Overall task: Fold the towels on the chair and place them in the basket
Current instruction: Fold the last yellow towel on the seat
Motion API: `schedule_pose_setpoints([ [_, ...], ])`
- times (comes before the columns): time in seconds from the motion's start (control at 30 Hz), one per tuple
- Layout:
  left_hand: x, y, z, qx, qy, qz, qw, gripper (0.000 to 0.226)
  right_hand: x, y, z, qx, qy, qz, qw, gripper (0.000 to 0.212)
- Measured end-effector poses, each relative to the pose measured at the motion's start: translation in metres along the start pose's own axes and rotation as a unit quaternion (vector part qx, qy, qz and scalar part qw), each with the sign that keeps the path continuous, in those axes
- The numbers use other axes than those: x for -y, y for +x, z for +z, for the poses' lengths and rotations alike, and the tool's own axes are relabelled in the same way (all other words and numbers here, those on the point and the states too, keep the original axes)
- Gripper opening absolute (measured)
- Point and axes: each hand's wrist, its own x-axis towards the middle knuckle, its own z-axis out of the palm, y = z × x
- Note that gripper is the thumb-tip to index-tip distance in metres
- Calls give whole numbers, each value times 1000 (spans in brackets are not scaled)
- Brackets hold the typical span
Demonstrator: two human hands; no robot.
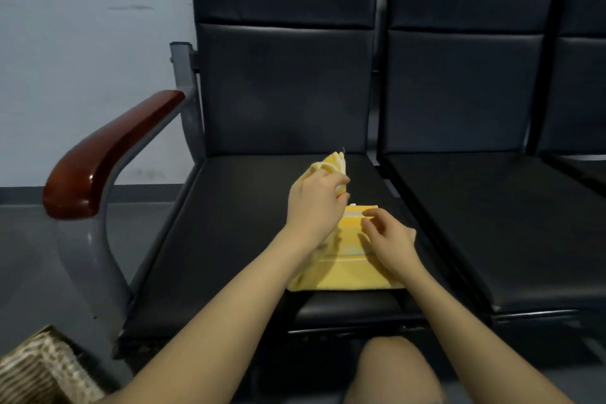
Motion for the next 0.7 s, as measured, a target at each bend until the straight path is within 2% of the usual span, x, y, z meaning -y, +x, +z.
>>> schedule_pose_setpoints([
  [0.1, -15, 6, 19, 96, -78, -8, 992, 40, -10, 0, -5, -33, 80, 38, 996, 15],
  [0.17, -12, 5, 25, 134, -135, -19, 982, 40, -14, 2, -6, -37, 107, 54, 992, 15],
  [0.23, 2, 0, 28, 128, -124, -33, 983, 39, -16, 4, -8, -34, 128, 64, 989, 21],
  [0.3, 21, -6, 30, 102, -38, -47, 993, 37, -13, 6, -11, -17, 117, 74, 990, 22],
  [0.37, 38, -14, 32, 91, 47, -78, 992, 37, -7, 7, -11, 20, 38, 77, 996, 32],
  [0.43, 48, -21, 33, 96, 80, -129, 984, 39, -4, 7, -8, 48, -32, 70, 996, 43],
  [0.53, 54, -30, 37, 126, 82, -179, 972, 51, -4, 4, -3, 48, -33, 55, 997, 49],
  [0.7, 50, -35, 40, 112, -23, -169, 979, 52, -3, -8, -4, -13, 107, 9, 994, 46],
])
